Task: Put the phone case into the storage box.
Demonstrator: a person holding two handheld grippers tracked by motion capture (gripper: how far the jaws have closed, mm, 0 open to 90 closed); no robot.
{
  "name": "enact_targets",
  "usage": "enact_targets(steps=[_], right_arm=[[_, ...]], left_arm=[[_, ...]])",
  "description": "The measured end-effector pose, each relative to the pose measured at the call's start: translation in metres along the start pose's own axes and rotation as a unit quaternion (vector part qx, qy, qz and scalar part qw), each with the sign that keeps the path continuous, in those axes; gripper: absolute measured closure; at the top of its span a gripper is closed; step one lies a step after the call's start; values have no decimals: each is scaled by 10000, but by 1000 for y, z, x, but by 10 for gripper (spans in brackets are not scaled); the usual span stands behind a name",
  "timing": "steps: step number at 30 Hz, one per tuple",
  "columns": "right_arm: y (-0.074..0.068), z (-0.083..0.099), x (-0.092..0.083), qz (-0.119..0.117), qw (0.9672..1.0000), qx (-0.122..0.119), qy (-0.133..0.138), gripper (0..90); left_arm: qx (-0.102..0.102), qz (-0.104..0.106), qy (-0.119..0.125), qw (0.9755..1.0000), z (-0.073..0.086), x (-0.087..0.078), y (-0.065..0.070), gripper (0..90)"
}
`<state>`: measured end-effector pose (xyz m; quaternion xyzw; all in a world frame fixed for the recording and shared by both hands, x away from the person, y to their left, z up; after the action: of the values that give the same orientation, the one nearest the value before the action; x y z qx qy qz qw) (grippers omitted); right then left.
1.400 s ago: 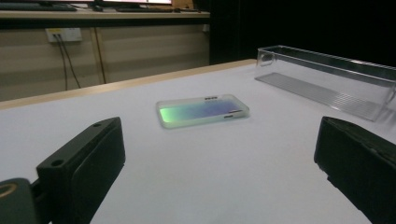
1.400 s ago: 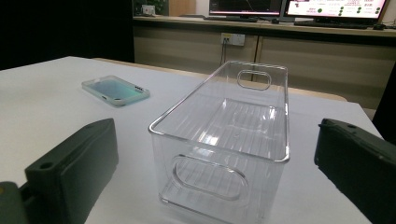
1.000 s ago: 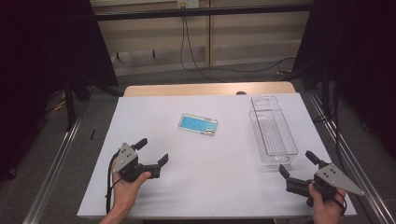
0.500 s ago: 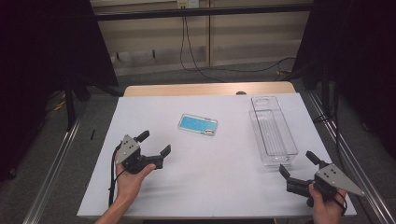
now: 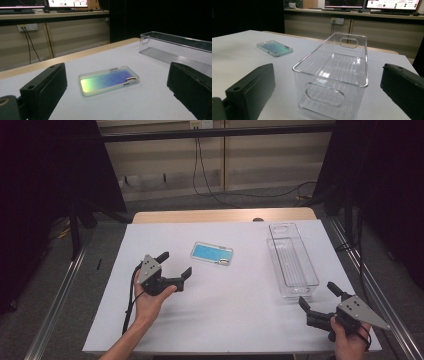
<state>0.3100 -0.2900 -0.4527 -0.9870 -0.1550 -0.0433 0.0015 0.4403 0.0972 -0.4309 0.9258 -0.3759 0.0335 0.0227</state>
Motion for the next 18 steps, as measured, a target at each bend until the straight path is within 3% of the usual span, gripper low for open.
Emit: enact_targets(steps=[18], right_arm=[[0,0,0,-23,10000,8,3,0]], left_arm=[[35,25,49,10000,-5,38,1,34]])
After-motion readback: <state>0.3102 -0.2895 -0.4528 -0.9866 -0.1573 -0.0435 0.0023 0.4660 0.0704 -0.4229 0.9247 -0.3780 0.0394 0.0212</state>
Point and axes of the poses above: each handheld gripper's, and its own axes: x roughly forward along the jaws, z roughly out of its underside, y roughly to its right, the point moved 9 cm from there along x, roughly forward along the jaws, and after that the axes turned 15 degrees about y, right-handed, at the moved point
